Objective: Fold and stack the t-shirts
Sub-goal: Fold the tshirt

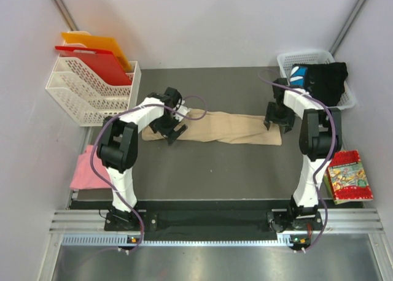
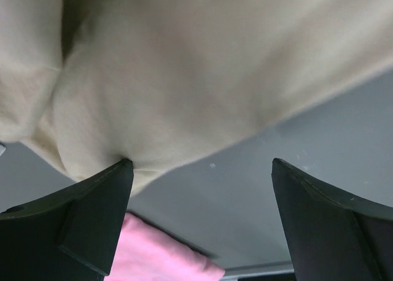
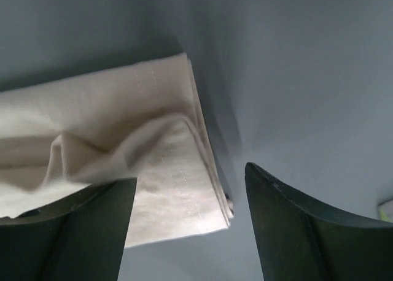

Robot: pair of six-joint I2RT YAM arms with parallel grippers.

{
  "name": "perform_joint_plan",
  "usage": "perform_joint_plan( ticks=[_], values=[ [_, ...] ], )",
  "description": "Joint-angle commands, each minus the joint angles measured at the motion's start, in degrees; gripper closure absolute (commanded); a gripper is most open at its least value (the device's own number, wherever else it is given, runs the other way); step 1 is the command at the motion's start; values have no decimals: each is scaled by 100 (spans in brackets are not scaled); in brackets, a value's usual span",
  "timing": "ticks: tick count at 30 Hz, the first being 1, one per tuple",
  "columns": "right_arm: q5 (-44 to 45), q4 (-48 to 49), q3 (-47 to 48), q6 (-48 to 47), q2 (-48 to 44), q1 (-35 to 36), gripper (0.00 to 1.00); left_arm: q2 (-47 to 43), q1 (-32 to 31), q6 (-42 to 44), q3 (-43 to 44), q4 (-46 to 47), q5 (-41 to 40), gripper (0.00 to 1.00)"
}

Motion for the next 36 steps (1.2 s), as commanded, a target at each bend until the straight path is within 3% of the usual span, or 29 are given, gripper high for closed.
perform_joint_plan(
  ticks=[1,12,18,21,22,25,32,36],
  values=[
    [83,202,-303,-45,-455,-428,29,338,187,77,-14,453,-127,1],
    [-575,624,-751,-45,-236,-490,31,963,583,271,40,708,-232,1],
    [-1147,923,-919,-53,-350,-490,41,735,794,446,-435,770,-320,1],
    [-1534,793,-788,-124,-411,-473,33,594,864,517,-646,788,-390,1],
    [-1543,748,-735,-150,-438,-455,22,542,882,543,-698,788,-390,1],
    [-1544,686,-726,-194,-745,-464,1,436,943,604,-795,753,-434,1],
    [-1509,545,-787,-186,-1597,-499,0,50,987,798,-235,289,-610,1],
    [-1377,528,-910,-168,-2107,-490,0,31,952,746,1036,-406,-303,1]
  ],
)
